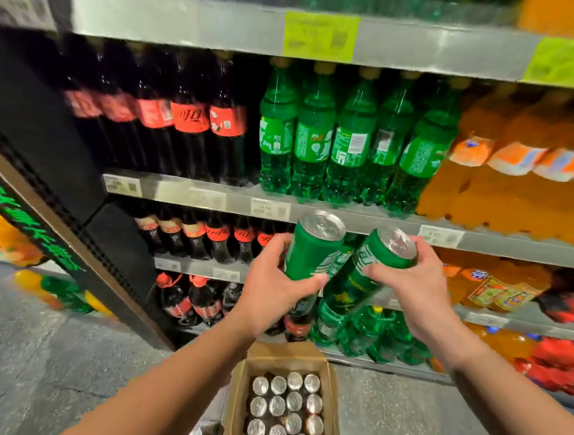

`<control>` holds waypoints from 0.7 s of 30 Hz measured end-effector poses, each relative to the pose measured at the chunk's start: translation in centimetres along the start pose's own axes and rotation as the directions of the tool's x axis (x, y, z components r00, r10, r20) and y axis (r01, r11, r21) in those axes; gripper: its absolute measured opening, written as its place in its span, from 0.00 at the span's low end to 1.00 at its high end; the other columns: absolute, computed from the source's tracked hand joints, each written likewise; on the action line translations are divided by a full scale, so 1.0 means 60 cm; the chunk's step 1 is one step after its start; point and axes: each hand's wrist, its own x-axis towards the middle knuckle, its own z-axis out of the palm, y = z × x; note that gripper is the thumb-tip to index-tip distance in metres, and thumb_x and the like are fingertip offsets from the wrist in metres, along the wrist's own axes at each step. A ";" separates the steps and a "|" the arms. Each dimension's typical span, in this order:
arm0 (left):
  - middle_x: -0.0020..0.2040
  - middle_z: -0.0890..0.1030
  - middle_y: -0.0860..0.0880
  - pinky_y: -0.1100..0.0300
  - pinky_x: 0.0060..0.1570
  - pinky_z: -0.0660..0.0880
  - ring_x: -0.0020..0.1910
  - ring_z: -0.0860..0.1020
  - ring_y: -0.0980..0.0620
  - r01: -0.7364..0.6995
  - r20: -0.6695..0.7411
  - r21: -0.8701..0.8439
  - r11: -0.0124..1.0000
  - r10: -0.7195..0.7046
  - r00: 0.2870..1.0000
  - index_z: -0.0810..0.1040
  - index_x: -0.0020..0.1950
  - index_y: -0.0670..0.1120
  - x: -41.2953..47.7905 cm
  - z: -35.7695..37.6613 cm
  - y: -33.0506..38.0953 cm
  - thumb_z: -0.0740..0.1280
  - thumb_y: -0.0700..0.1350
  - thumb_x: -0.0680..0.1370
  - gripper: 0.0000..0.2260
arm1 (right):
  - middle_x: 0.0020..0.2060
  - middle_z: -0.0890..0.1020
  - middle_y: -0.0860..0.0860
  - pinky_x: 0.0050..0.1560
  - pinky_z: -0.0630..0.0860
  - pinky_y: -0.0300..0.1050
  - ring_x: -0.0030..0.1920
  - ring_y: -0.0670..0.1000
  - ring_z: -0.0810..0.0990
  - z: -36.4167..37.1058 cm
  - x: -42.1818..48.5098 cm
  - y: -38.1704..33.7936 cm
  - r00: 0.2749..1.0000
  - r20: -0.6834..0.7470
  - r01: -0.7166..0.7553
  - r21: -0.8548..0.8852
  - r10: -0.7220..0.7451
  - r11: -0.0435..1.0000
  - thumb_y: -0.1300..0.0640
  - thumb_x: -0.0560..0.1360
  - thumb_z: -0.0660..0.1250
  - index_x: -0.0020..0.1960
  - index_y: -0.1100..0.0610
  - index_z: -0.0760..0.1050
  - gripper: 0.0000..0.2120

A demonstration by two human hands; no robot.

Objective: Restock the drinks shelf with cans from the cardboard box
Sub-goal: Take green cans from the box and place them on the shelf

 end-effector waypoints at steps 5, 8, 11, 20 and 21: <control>0.49 0.83 0.56 0.57 0.53 0.77 0.50 0.81 0.55 -0.046 -0.057 -0.020 0.999 0.045 0.997 0.75 0.51 0.56 0.018 -0.002 0.070 0.77 0.50 0.62 0.20 | 0.40 0.85 0.43 0.40 0.76 0.39 0.40 0.42 0.83 -0.014 -0.004 -0.088 0.997 -0.017 0.071 0.097 -0.070 0.993 0.66 0.61 0.78 0.48 0.48 0.77 0.21; 0.45 0.83 0.58 0.63 0.47 0.76 0.46 0.81 0.60 -0.057 -0.022 -0.049 0.997 0.056 0.998 0.76 0.50 0.56 0.031 -0.003 0.106 0.76 0.42 0.68 0.16 | 0.43 0.85 0.47 0.41 0.77 0.42 0.42 0.44 0.83 -0.025 -0.011 -0.137 0.993 -0.046 0.110 0.147 -0.105 0.983 0.60 0.61 0.78 0.52 0.51 0.78 0.21; 0.41 0.83 0.62 0.75 0.38 0.72 0.40 0.79 0.69 -0.086 -0.017 -0.080 0.993 0.085 0.996 0.75 0.48 0.57 0.041 0.005 0.150 0.72 0.41 0.73 0.12 | 0.44 0.85 0.48 0.44 0.79 0.46 0.43 0.47 0.83 -0.038 -0.015 -0.176 0.985 -0.092 0.161 0.191 -0.146 0.968 0.63 0.66 0.76 0.55 0.54 0.77 0.19; 0.42 0.80 0.58 0.72 0.35 0.74 0.35 0.79 0.67 -0.172 -0.015 -0.193 0.966 0.172 0.985 0.75 0.46 0.53 0.058 0.031 0.277 0.66 0.39 0.77 0.08 | 0.71 0.69 0.56 0.65 0.69 0.56 0.68 0.58 0.69 -0.089 -0.030 -0.290 0.969 -0.204 0.170 0.125 -0.142 0.978 0.43 0.63 0.70 0.74 0.57 0.60 0.44; 0.42 0.80 0.57 0.70 0.37 0.75 0.36 0.79 0.64 -0.179 -0.002 -0.200 0.963 0.183 0.983 0.75 0.46 0.53 0.058 0.035 0.289 0.67 0.40 0.76 0.07 | 0.72 0.68 0.56 0.66 0.68 0.54 0.69 0.58 0.69 -0.095 -0.035 -0.303 0.967 -0.205 0.178 0.112 -0.152 0.978 0.42 0.62 0.69 0.75 0.57 0.58 0.46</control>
